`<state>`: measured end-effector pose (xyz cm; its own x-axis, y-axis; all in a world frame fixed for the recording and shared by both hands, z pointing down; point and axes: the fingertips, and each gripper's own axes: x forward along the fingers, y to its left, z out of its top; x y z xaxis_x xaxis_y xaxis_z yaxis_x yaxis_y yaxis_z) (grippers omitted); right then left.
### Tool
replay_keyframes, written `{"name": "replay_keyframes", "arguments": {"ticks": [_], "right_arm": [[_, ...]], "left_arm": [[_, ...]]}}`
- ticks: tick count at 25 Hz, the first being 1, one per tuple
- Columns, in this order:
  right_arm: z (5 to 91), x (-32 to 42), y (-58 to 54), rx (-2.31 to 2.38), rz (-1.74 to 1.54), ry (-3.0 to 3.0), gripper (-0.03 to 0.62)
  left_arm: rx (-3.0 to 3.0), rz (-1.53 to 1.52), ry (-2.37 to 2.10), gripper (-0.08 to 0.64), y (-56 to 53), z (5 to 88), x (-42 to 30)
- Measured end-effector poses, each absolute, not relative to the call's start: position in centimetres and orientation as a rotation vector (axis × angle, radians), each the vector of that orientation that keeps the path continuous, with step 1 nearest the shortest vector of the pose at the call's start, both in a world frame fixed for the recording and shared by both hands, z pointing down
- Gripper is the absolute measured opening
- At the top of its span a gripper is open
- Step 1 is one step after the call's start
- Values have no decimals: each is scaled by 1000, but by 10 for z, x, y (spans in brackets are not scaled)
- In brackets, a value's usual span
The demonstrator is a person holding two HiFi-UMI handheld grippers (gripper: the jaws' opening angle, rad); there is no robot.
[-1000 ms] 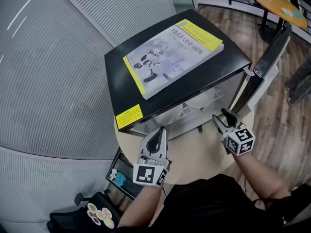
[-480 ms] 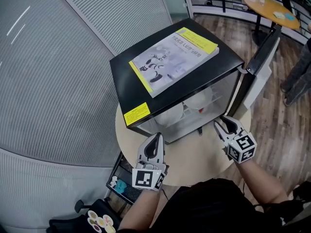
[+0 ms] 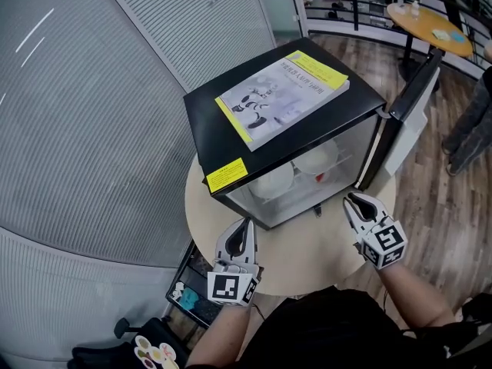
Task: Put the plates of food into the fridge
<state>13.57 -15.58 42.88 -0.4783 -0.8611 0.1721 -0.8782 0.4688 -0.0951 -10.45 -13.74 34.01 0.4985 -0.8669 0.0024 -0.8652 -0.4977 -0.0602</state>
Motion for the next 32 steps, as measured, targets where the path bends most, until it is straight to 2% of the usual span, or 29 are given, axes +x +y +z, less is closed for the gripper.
{"name": "replay_keyframes", "arguments": {"ticks": [11,20,32], "right_arm": [[422,136,-140,1606,245,-2600,9],[440,129,-138,1599,347,-2622,6],[444,123,-152,1610,306,-2590,5]], "left_arm": [[-2646,-38,1574,2,-125,334,-131],[-2648,-50,1590,2,-122,350,-143],[-2636,-39,1573,2,-127,339,-146]]}}
